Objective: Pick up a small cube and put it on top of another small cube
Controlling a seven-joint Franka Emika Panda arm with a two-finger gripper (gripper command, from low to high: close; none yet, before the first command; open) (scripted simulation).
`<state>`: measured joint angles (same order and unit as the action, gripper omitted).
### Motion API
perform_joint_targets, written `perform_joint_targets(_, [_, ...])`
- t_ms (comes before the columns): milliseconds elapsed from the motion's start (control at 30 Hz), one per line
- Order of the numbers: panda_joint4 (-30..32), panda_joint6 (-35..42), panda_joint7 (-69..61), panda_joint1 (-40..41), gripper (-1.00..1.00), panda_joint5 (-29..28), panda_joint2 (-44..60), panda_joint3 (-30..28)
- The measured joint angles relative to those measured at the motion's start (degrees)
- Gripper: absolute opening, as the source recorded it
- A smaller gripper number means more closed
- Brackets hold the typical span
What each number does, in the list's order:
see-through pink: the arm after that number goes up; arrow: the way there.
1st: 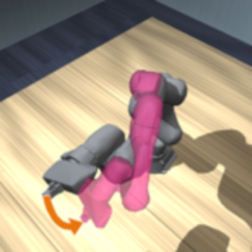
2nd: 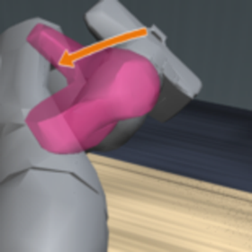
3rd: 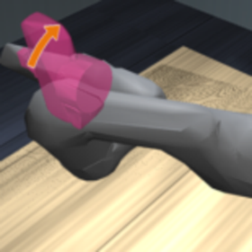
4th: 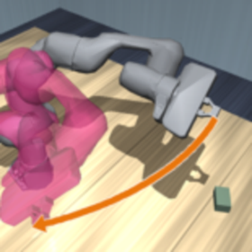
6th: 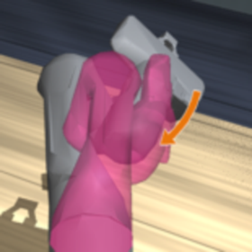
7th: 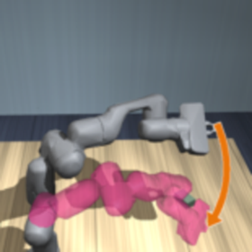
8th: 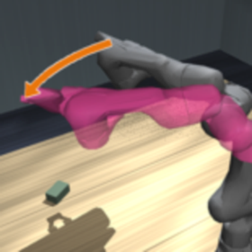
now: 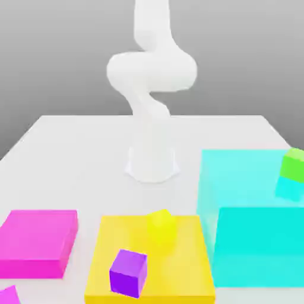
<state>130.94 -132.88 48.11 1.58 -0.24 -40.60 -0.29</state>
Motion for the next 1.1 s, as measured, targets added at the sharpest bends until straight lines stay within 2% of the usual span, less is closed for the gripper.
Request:
perform_joint_targets(567, [-5.77,-7.45,14.29,9.62,0.00,0.01,35.66,-4.14])
perform_joint_targets(1100, [-11.36,-15.31,21.88,17.50,0.00,7.31,69.17,-7.48])
